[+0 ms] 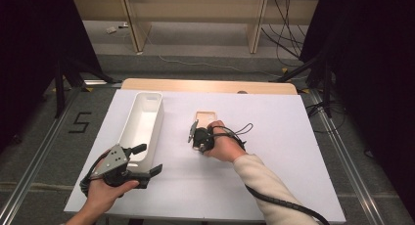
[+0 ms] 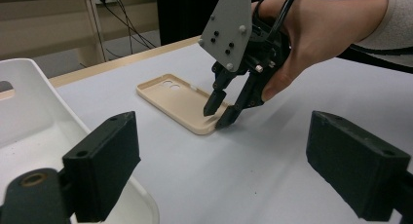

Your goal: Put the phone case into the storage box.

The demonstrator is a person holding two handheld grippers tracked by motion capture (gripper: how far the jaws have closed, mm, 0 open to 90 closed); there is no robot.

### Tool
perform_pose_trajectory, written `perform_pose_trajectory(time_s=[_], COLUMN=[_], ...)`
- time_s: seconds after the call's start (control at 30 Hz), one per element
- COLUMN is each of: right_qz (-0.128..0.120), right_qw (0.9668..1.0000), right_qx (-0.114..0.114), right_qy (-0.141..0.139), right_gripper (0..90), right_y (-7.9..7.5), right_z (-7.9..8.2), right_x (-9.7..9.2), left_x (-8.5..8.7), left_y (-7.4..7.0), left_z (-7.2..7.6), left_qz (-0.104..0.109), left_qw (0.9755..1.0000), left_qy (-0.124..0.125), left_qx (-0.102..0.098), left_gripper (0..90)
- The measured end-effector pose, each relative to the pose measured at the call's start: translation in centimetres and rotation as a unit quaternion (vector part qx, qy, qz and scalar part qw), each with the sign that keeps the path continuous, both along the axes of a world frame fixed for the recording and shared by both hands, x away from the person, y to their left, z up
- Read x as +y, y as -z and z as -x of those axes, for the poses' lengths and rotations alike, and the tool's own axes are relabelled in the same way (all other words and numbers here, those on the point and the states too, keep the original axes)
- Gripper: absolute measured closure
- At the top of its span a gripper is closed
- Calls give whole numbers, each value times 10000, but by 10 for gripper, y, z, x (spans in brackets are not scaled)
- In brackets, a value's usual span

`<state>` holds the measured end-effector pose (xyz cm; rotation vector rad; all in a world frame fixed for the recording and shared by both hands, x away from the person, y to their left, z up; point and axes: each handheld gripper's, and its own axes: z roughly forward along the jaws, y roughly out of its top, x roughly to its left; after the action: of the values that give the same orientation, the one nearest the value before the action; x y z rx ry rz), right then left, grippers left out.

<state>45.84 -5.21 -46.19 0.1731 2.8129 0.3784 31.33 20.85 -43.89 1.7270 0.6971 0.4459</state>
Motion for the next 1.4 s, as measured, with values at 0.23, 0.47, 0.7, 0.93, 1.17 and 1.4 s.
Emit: perform_pose_trajectory(time_s=[0.23,0.47,0.7,0.93,1.17,1.4], right_qz=[36,54,198,230,266,286], right_qw=[9999,9999,9996,9995,9990,9992], right_qx=[76,133,69,72,-6,37], right_qy=[84,-30,-169,-186,-368,-283], right_gripper=[733,771,796,806,822,836], right_y=[0,0,0,0,0,-1], right_z=[3,3,2,2,0,2], right_x=[2,3,2,3,3,4], left_x=[0,0,0,0,0,0], left_y=[0,0,0,0,0,0], left_z=[0,0,0,0,0,0], left_qz=[2,25,4,28,26,-6], left_qw=[10000,10000,10000,10000,10000,10000], left_qy=[9,39,12,33,34,34], left_qx=[4,-11,2,-10,-10,-30], left_gripper=[119,122,125,127,128,130])
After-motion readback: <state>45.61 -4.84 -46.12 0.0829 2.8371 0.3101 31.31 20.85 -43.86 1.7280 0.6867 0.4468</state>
